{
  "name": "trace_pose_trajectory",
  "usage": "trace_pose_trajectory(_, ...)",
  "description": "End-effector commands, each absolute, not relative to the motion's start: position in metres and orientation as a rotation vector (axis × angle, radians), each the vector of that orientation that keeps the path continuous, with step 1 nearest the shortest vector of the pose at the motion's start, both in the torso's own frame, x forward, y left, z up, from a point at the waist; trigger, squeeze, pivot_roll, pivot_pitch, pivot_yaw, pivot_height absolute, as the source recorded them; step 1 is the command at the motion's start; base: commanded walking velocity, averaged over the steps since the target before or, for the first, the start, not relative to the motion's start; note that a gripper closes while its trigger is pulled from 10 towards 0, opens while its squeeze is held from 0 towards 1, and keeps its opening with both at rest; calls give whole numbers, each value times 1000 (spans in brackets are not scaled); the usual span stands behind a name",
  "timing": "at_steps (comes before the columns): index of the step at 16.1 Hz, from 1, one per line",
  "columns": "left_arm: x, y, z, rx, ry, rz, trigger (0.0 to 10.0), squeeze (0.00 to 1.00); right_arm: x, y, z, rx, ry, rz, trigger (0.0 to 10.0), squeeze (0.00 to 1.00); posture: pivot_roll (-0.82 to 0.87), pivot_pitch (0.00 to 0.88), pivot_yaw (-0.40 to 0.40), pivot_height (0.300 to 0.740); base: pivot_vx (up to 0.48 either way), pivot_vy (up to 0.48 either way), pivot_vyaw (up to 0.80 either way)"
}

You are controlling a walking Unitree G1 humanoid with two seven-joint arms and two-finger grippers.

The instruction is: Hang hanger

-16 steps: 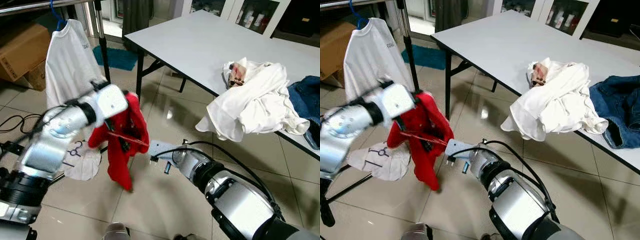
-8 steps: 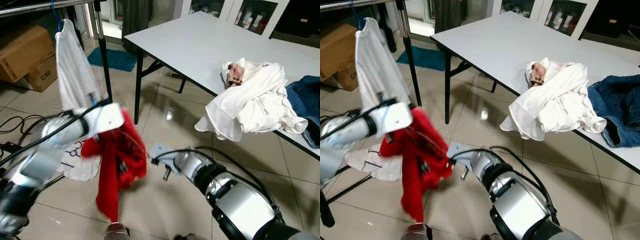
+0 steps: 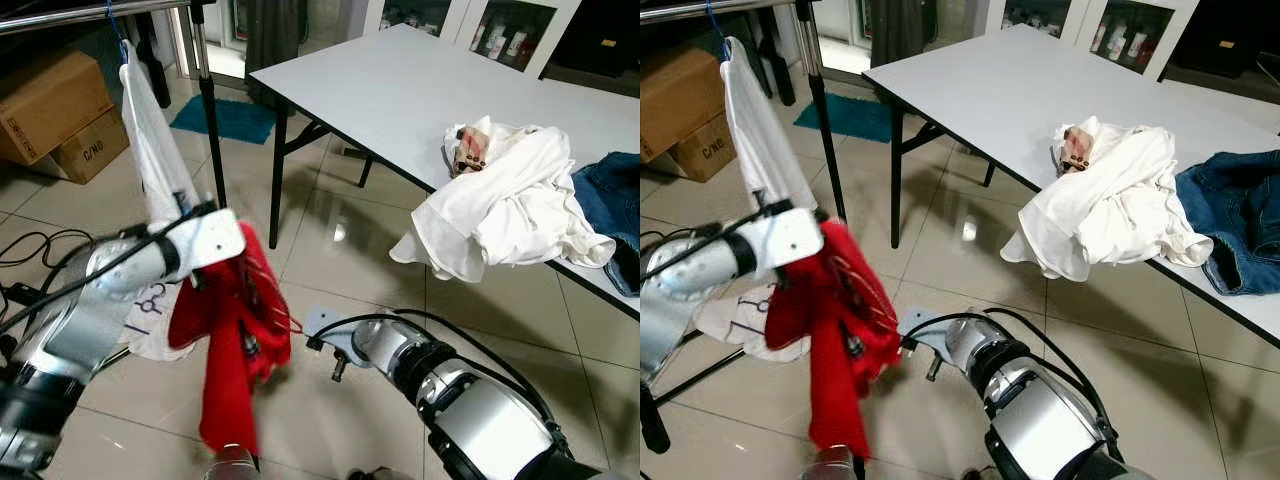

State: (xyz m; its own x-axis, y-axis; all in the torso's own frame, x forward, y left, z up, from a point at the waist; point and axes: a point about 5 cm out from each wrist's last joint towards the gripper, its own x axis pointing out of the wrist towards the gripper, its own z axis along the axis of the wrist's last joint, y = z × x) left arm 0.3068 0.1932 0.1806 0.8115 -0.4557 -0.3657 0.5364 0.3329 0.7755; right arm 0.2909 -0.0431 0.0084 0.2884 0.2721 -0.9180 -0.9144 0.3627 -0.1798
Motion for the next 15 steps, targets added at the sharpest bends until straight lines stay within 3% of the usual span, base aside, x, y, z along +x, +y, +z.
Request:
trace_pose_trajectory(1,310,186,199,1067,-6,-633,10000,0,292,-46,8,-880,946,923,10000,0,177,59,-93,740,0,0,0)
trace_pose_trajectory(9,299,166,206,1081,-4,-746,10000,0,298,-40,17,-753,960,853,10000,0,186,61,-93,740,0,0,0)
trace_pose_trajectory(15,301,141,217,1089,-96,-733,10000,0,295,-35,15,-812,943,873,10000,0,192,61,-90,740,0,0,0)
